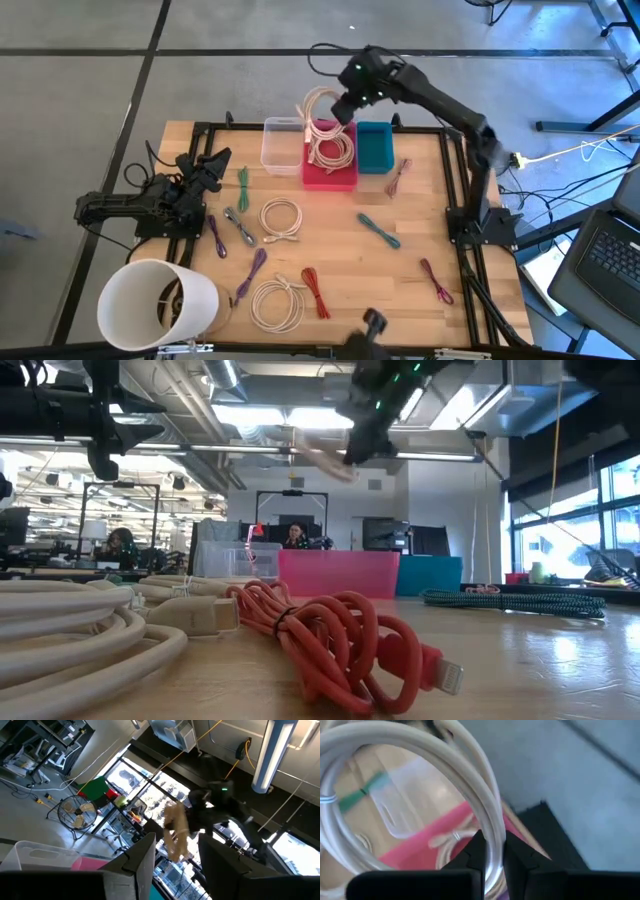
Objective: Pick & Place USB Port
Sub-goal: Put the white USB cable into the red bin, then put the pink USB cable into the blue bin
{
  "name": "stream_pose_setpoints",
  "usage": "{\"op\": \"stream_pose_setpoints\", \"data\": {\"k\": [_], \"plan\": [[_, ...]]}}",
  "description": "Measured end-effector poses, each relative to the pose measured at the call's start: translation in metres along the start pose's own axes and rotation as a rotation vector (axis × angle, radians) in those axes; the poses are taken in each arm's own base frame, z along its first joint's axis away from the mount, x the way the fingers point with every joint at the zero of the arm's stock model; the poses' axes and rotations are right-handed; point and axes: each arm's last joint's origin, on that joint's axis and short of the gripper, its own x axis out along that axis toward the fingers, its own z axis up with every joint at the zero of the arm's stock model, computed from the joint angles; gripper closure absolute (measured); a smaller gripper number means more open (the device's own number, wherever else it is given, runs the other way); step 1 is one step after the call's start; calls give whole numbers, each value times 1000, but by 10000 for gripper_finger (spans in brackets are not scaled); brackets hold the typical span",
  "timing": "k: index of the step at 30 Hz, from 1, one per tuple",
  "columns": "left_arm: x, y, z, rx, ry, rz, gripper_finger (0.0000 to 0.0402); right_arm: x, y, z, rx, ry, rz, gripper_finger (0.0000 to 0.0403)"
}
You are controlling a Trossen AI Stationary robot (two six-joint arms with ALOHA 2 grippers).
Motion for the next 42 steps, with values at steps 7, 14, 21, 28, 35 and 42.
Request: {"op": "stream_pose_setpoints", "data": {"k": [7,14,21,28,35,42], "plan": [[0,0,0,0,0,0,258,72,-11,-9,-51,297,7,365],[0,0,0,0,0,0,258,130,-24,-34,-63,487,24,365],[0,0,0,0,0,-1,258,165,-48,-53,-21,577,55,365],[0,0,0,0,0,-1,258,178,-53,-61,3,606,72,363],[0,0,0,0,0,-1,258,155,-52,-43,20,529,34,223],[0,0,0,0,0,0,258,109,-44,-21,60,418,-12,145]]}}
